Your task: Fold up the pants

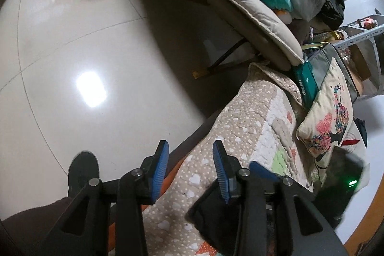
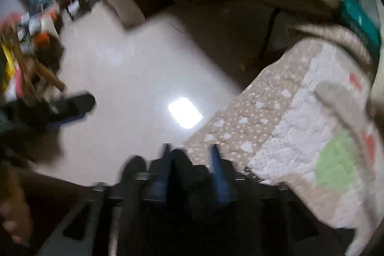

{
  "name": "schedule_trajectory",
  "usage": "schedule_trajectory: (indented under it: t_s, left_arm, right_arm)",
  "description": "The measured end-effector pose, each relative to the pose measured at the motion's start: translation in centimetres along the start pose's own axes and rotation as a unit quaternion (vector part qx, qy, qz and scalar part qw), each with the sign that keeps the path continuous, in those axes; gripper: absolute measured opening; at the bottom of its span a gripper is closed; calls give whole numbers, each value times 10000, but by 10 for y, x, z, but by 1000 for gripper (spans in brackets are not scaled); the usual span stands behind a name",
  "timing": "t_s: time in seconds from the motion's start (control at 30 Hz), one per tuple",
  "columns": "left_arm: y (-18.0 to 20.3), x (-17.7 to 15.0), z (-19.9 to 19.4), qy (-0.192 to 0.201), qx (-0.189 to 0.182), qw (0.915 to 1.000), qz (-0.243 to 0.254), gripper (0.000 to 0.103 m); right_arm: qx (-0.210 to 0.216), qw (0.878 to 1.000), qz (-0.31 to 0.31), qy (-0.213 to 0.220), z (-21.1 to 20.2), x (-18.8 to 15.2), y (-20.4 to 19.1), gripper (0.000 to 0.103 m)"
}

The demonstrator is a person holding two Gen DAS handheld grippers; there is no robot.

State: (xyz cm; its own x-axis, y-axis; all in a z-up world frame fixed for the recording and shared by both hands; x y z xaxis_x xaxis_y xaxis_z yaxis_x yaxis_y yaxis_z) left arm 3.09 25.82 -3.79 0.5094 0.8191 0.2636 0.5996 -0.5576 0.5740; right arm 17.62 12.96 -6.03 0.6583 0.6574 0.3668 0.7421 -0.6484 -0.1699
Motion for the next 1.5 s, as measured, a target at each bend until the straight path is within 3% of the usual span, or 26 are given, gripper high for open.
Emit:
schedule_trajectory:
  t_s: [0.1,0.13,0.2,0.27,0.4,0.5,0.53,0.57,0.77,0.83,0.87,0.93,0.97,1.07,1.17,1.3,1.4,1.5]
  left_arm:
    - [-2,0,3,-53,1,10000,-72,36]
    - [-3,0,2,-41,-15,9999,-107,36]
    - [-3,2,0,9,-28,9999,-141,36]
    - [-3,3,-1,37,-35,9999,-148,36]
    - [-3,3,0,40,-33,9999,-152,36]
    - [-4,3,0,65,5,9999,-156,36]
    - [-5,3,0,71,23,9998,-174,36]
    - [-6,3,0,68,26,9998,-203,36]
    - [-7,2,2,52,10,9998,-191,36]
    - [-5,1,3,35,10,9998,-169,36]
    - [-6,0,3,15,-3,9999,-169,37]
    - [-6,-1,3,-8,-27,9998,-190,38]
    - [-7,-2,3,-19,-31,9998,-198,38]
    - [-8,-2,4,-73,-64,9996,-257,40]
    - [-3,-5,7,-137,-117,9996,-226,40]
    - [9,-8,11,-173,-84,9998,2,40]
    - [11,-9,16,-217,-28,9998,21,40]
    - [13,-11,22,-268,39,9996,72,40]
  right_arm:
    - [676,9960,503,281,-23,6,10,61]
    - [680,9952,591,380,-29,8,14,61]
    - [379,9965,591,453,-43,-2,16,56]
    - [336,9984,229,396,-46,-20,0,38]
    - [105,9980,-617,114,-21,-60,-42,37]
    - [-28,9964,-844,20,-1,-74,-57,35]
    - [-156,9962,-853,-13,6,-75,-58,15]
    - [-317,9960,-829,-68,11,-77,-59,10]
    - [-2,9980,-633,30,4,-94,-75,10]
    - [164,9980,-598,-94,8,-99,-76,15]
    - [171,9982,-558,-122,11,-100,-74,26]
    - [322,9983,-469,-108,5,-100,-73,38]
    - [450,9983,-379,-44,-4,-100,-70,38]
    - [452,9982,-54,381,-42,-95,-40,43]
    - [-272,9932,732,868,-81,-90,41,57]
    - [-1253,9690,1773,1180,-109,-91,165,65]
    - [-1161,9628,2225,1002,-102,-101,213,68]
    - [-970,9654,2230,941,-90,-114,224,68]
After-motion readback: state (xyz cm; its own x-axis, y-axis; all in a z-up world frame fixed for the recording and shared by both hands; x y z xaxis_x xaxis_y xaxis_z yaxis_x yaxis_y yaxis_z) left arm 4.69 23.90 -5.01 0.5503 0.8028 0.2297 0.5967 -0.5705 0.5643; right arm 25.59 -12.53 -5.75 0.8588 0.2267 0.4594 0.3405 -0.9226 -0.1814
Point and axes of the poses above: each gripper's, at about its wrist camera, not at the fingertips, and z roughly the way its jaws point, y to its right, x to its top, the point moved 4 cm from there along z, roughly the way its jaws point, and after that the axes turned 4 degrees about z, right-handed, at the moved point
